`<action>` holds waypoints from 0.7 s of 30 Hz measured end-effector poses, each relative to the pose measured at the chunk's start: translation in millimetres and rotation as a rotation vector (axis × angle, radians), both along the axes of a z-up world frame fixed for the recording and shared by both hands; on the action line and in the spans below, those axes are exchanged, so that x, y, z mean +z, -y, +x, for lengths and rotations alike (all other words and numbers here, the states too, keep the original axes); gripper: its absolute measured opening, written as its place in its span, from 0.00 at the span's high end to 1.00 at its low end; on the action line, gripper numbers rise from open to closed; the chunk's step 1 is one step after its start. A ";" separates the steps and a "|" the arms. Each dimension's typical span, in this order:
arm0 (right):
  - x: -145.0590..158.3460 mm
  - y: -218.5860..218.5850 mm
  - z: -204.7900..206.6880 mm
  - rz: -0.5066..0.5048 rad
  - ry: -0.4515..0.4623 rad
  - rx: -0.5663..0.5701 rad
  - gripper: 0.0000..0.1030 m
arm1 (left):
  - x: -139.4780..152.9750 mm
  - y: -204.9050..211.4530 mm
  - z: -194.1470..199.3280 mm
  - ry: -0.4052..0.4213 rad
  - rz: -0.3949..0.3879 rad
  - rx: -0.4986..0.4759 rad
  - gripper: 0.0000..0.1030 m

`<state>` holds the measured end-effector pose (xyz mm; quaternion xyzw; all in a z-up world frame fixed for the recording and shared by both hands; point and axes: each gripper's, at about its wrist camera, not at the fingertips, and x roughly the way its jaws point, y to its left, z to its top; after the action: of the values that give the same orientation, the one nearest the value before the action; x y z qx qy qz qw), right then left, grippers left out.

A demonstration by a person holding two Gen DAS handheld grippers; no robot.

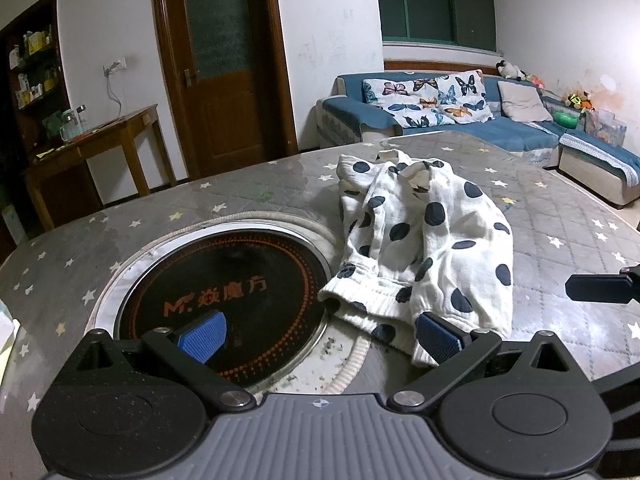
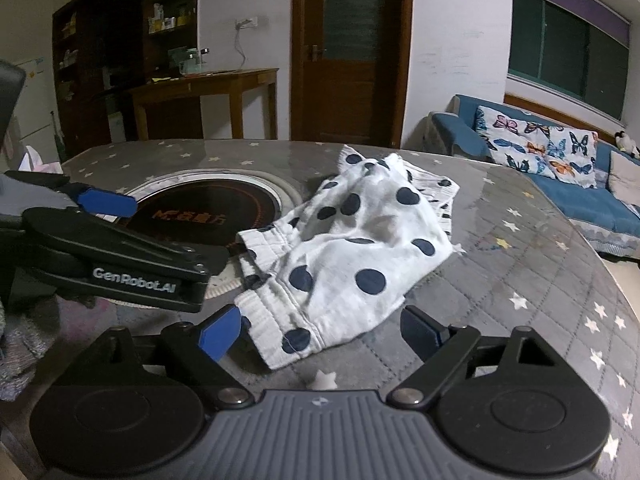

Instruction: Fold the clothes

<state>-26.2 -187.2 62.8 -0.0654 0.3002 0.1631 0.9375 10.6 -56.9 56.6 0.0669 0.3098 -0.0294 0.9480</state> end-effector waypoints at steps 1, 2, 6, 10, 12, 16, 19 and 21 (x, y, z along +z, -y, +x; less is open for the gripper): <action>-0.1 -1.9 1.6 -0.001 0.000 0.006 0.16 | 0.1 -0.6 2.1 0.000 0.001 0.004 0.00; -0.2 -3.3 3.2 0.002 -0.004 0.014 0.17 | 0.3 -1.6 4.0 0.001 0.001 0.009 0.00; 0.0 -10.1 7.3 0.001 -0.005 0.038 0.21 | 2.5 -8.8 14.5 0.008 0.003 0.033 0.01; 0.6 -14.9 12.3 0.008 -0.011 0.064 0.27 | 3.4 -17.8 28.5 0.001 0.000 0.062 0.08; 0.5 -17.5 15.5 0.012 -0.014 0.077 0.31 | 3.2 -23.1 36.4 -0.007 -0.005 0.077 0.14; -1.0 -24.3 22.6 0.004 -0.017 0.099 0.32 | -0.3 -28.1 50.2 -0.034 -0.028 0.070 0.20; -4.5 -29.6 27.2 -0.006 -0.024 0.112 0.32 | -6.6 -26.0 59.7 -0.065 -0.047 0.037 0.20; -8.2 -32.5 29.3 -0.018 -0.031 0.115 0.35 | -10.6 -22.3 65.5 -0.077 -0.054 0.011 0.20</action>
<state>3.1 -154.7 54.6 -0.0883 0.3118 0.2151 0.9213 76.0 -34.6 46.0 0.0383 0.3456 -0.0353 0.9369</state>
